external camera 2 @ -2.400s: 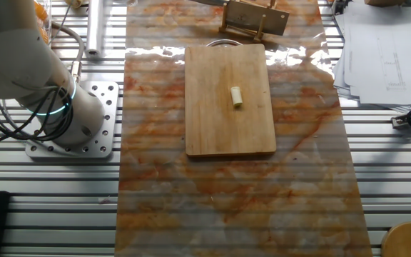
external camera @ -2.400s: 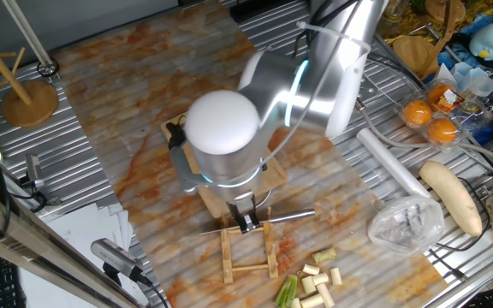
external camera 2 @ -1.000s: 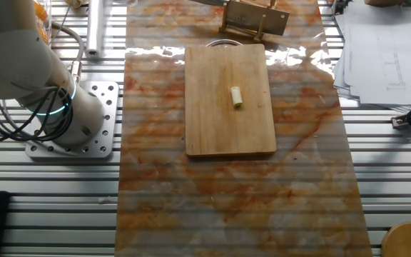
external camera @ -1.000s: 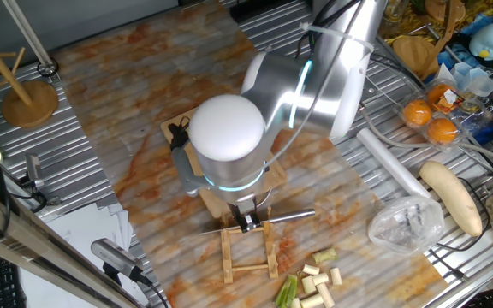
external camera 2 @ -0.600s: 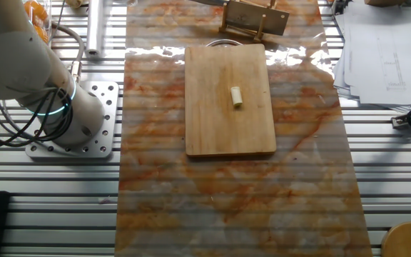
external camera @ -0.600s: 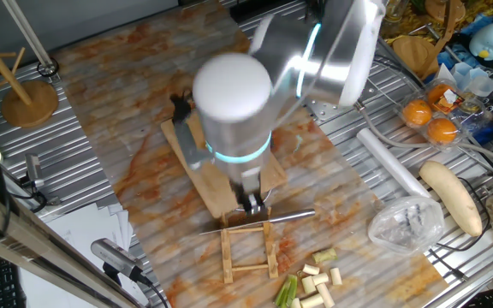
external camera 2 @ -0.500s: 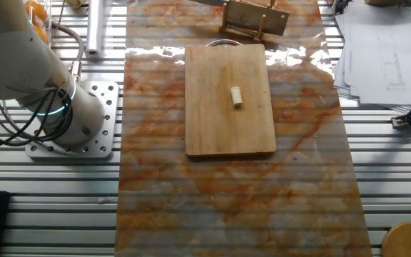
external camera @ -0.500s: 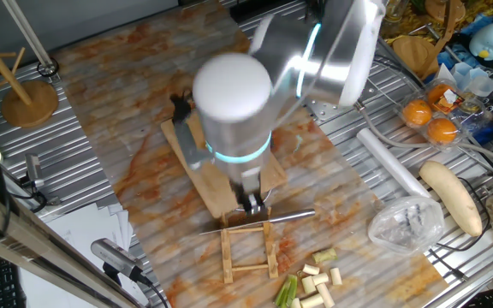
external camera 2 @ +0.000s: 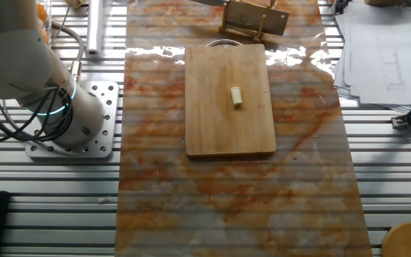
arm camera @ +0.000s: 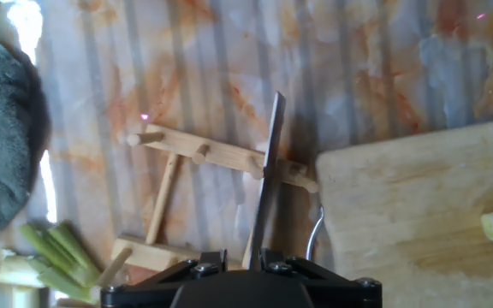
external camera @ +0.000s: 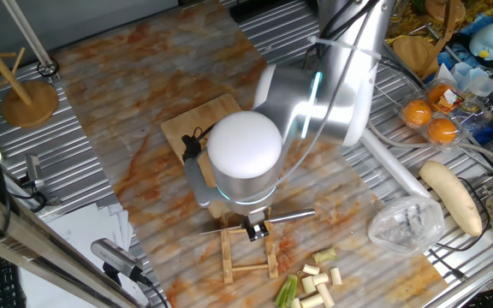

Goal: Chop the scallions

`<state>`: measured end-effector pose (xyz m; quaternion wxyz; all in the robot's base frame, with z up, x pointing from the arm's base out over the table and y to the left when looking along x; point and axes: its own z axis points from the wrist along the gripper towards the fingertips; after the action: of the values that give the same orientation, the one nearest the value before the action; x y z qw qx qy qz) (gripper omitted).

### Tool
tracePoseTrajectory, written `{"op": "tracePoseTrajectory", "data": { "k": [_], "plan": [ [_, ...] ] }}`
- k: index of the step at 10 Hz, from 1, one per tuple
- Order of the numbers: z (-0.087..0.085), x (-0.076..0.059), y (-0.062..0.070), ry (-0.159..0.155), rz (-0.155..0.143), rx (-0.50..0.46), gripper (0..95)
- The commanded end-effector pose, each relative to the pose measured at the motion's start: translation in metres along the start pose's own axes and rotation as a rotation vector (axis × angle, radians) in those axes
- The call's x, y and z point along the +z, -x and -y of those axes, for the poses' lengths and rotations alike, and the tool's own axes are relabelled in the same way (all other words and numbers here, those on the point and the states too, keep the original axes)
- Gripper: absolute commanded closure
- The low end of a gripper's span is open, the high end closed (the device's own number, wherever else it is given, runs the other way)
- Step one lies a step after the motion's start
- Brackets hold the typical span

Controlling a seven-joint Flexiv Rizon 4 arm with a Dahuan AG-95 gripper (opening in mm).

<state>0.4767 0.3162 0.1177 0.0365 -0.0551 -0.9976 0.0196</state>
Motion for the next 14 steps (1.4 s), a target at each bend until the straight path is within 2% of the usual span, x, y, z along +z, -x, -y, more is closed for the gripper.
{"op": "tracePoseTrajectory", "data": {
  "k": [1,4,11,13,14],
  "plan": [
    [0.000,0.005,0.002,0.000,0.001,-0.001,76.0],
    [0.001,0.013,0.003,-0.006,0.001,-0.002,76.0],
    [0.004,0.040,-0.004,-0.019,0.006,-0.003,76.0],
    [0.005,0.050,-0.006,-0.028,0.022,-0.005,76.0],
    [0.005,0.050,-0.006,-0.031,0.025,-0.004,76.0]
  ]
}}
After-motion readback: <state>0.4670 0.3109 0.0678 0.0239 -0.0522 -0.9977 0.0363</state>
